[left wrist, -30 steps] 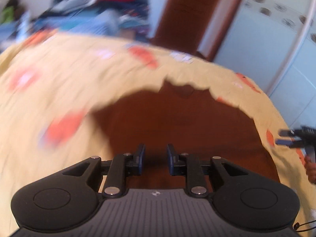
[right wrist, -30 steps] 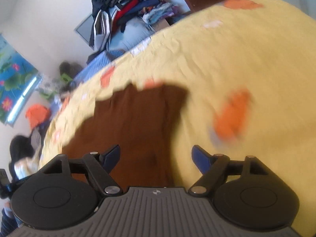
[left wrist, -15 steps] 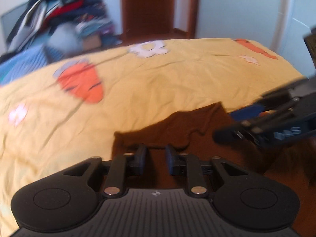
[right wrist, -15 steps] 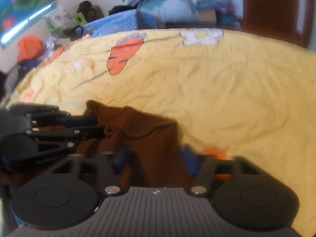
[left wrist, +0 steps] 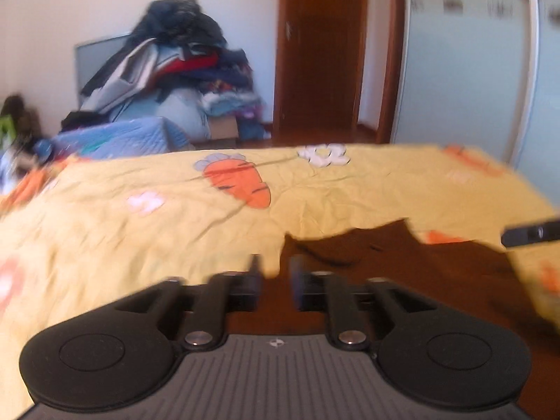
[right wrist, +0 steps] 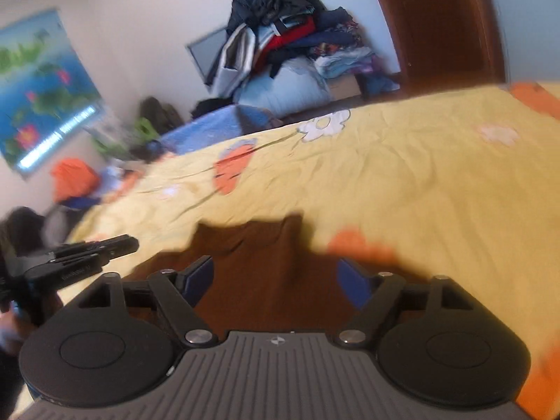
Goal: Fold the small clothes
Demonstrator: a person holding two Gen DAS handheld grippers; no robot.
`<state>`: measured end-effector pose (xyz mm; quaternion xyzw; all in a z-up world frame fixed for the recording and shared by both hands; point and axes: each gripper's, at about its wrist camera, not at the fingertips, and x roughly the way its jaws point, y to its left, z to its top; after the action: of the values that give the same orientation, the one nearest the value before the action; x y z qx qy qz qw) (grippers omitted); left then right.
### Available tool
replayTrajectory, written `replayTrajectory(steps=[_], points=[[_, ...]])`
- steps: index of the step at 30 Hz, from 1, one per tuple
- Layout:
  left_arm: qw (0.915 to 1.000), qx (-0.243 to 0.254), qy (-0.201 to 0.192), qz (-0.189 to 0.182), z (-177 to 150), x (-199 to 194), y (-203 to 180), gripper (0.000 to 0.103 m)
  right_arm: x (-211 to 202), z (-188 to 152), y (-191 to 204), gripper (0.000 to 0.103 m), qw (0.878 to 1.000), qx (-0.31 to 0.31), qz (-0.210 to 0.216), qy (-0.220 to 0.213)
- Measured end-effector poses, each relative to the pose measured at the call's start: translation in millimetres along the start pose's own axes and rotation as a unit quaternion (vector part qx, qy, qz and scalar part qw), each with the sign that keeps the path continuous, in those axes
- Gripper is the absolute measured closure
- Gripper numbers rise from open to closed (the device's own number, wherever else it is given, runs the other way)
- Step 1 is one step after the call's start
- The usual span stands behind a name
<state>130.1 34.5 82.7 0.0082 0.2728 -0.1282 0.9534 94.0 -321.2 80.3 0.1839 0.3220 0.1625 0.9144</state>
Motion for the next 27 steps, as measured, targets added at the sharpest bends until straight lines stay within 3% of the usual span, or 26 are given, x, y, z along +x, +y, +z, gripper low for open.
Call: replayTrajectory(steps=[1, 2, 3, 5, 9, 10, 12, 13, 14, 15, 18, 22, 26, 27], points=[[0.9996, -0.022, -0.010, -0.015, -13, -24, 2, 0.043, -19, -15, 0, 0.022, 1.000, 0.008, 0.007, 0.002], [0.9986, -0.038, -0.019, -0.032, -28, -45, 2, 0.019, -33, -29, 3, 0.022, 1.000, 0.010, 0.012, 0.010], [0.9977, -0.047, -0.020, -0.045, -41, -63, -4, 0.013, -39, -41, 9, 0.022, 1.000, 0.005, 0.011, 0.021], [0.9965, -0.056, 0.016, -0.060, -65, -75, -21, 0.013, -41, -67, 28, 0.022, 0.999, -0.027, -0.009, 0.045], [0.9914, -0.059, 0.110, -0.038, -118, -67, -48, 0.014, -22, -112, 62, 0.024, 0.990, -0.090, -0.058, 0.095], [0.9928, -0.040, 0.109, -0.030, -127, -69, -53, 0.014, -19, -122, 65, 0.025, 0.985, -0.107, -0.078, 0.107], [0.9945, 0.038, 0.096, 0.017, -144, -77, -63, 0.014, -27, -140, 65, 0.022, 0.977, -0.164, -0.108, 0.082], [0.9945, 0.059, 0.083, 0.023, -150, -85, -65, 0.014, -31, -147, 61, 0.018, 0.972, -0.183, -0.131, 0.068], [0.9946, 0.056, 0.085, 0.022, -152, -91, -61, 0.014, -38, -152, 56, 0.010, 0.971, -0.183, -0.139, 0.061], [0.9946, 0.042, 0.093, 0.020, -153, -97, -55, 0.014, -44, -154, 52, 0.010, 0.972, -0.178, -0.142, 0.061], [0.9926, 0.035, 0.112, 0.031, -150, -108, -48, 0.014, -58, -148, 55, 0.019, 0.972, -0.155, -0.158, 0.082], [0.9916, 0.021, 0.121, 0.041, -153, -121, -50, 0.014, -94, -156, 71, 0.012, 0.985, -0.116, -0.118, 0.048], [0.9921, 0.020, 0.114, 0.047, -166, -129, -52, 0.014, -93, -186, 84, 0.011, 0.976, -0.158, -0.120, 0.088], [0.9922, 0.018, 0.114, 0.047, -167, -129, -53, 0.014, -90, -195, 84, 0.003, 0.971, -0.170, -0.130, 0.104]])
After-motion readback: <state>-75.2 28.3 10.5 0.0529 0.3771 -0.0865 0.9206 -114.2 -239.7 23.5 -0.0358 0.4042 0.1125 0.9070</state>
